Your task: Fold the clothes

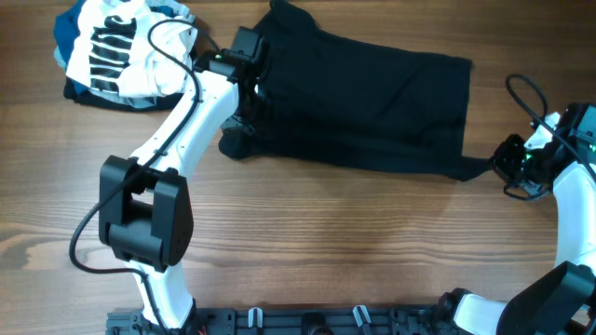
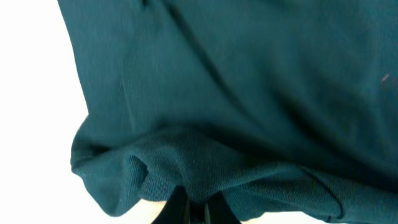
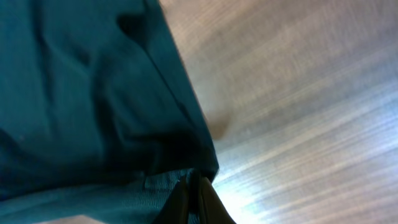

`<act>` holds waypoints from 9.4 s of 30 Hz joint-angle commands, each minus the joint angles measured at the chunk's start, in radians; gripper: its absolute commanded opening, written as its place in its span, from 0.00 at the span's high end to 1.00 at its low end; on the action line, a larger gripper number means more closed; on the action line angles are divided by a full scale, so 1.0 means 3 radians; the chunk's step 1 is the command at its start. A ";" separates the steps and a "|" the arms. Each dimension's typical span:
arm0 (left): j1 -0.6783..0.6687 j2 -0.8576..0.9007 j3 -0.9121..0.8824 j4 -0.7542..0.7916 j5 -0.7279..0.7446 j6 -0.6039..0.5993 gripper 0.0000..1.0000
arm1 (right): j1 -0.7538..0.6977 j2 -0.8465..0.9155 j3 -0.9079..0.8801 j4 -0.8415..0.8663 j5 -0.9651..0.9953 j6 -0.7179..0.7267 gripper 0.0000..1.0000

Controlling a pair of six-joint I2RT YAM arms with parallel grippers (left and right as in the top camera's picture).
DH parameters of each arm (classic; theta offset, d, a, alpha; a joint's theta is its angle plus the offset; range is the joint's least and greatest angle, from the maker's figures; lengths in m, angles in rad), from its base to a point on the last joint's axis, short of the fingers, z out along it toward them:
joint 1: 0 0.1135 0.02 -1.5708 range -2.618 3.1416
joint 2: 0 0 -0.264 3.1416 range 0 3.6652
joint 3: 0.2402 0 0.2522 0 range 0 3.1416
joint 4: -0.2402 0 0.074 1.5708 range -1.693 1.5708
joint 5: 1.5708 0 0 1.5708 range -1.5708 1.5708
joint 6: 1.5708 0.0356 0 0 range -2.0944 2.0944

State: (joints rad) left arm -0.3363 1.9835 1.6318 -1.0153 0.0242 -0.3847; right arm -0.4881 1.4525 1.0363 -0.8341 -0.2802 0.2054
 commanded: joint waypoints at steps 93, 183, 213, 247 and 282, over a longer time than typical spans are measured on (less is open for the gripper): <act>0.0195 -0.0195 -0.1631 0.1929 -0.0641 0.0042 0.45 | 0.1047 0.0834 0.0549 0.0388 0.0160 -0.0074 0.02; 0.0745 0.1451 0.0945 0.1583 -0.0320 -0.0126 0.15 | 0.1527 0.1892 0.2834 -0.0116 0.0336 -0.0683 0.01; 0.0427 0.1010 0.1066 0.1461 -0.0591 -0.0033 0.96 | 0.1629 0.2914 0.2800 0.0796 0.0301 -0.0415 0.17; 0.0641 0.0361 0.1067 0.0080 -0.0855 0.0137 0.96 | 0.1296 0.2416 0.2829 0.0092 0.0209 -0.0443 0.96; 0.0571 -0.0225 -0.0106 -0.0720 -0.0343 0.0108 0.00 | 0.1150 0.2396 0.2085 -0.0896 0.0253 -0.0872 0.00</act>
State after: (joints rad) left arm -0.1646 2.0689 1.5799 -1.2747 -0.0868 -0.3527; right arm -0.1410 2.1780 1.7210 -1.1126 -0.1978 -0.0120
